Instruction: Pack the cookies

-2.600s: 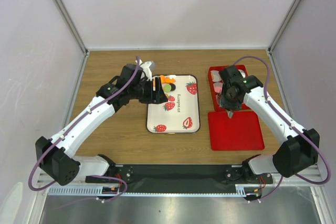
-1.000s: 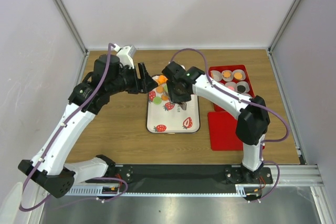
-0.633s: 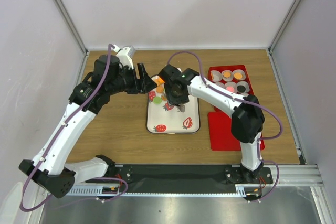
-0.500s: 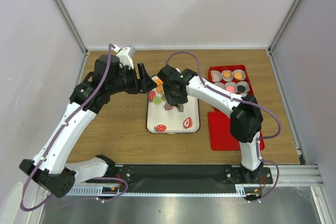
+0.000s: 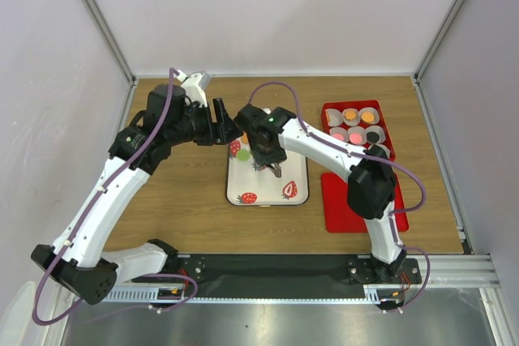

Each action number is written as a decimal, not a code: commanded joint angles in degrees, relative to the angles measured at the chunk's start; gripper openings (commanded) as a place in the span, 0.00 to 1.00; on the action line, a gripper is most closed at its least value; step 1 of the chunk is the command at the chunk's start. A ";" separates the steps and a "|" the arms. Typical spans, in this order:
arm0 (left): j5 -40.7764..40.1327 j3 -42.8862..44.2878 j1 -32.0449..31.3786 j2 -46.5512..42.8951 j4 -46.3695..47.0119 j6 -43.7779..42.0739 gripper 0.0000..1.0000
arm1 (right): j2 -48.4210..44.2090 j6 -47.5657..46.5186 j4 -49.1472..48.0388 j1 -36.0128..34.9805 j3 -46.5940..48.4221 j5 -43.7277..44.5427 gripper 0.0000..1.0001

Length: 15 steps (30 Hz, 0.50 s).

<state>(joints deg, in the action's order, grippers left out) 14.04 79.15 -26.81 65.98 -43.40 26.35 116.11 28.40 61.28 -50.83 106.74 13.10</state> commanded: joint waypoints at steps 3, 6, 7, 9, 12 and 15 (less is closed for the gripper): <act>1.69 -0.23 0.70 0.12 1.82 -1.39 0.68 | 1.92 -1.86 5.78 -1.38 5.23 3.16 0.47; 1.87 -0.23 0.70 0.29 2.00 -1.39 0.68 | 2.45 -1.86 7.19 -1.55 6.46 2.89 0.46; 1.87 -0.23 0.79 0.29 2.00 -1.39 0.68 | 2.45 -1.69 7.63 -1.55 7.16 2.98 0.46; 1.87 -0.23 0.79 0.29 2.00 -1.39 0.68 | 2.10 -1.77 8.42 -1.55 7.43 3.07 0.46; 2.13 -0.32 0.88 0.21 2.18 -1.47 0.68 | 1.66 -2.30 8.51 -1.38 7.78 2.02 0.53; 2.30 -0.32 0.88 0.38 2.26 -1.48 0.68 | 1.83 -2.30 8.42 -1.38 7.87 1.14 0.53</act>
<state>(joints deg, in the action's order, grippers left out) 15.27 79.05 -26.44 66.37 -42.87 26.28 118.52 26.81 68.34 -52.07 112.18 14.48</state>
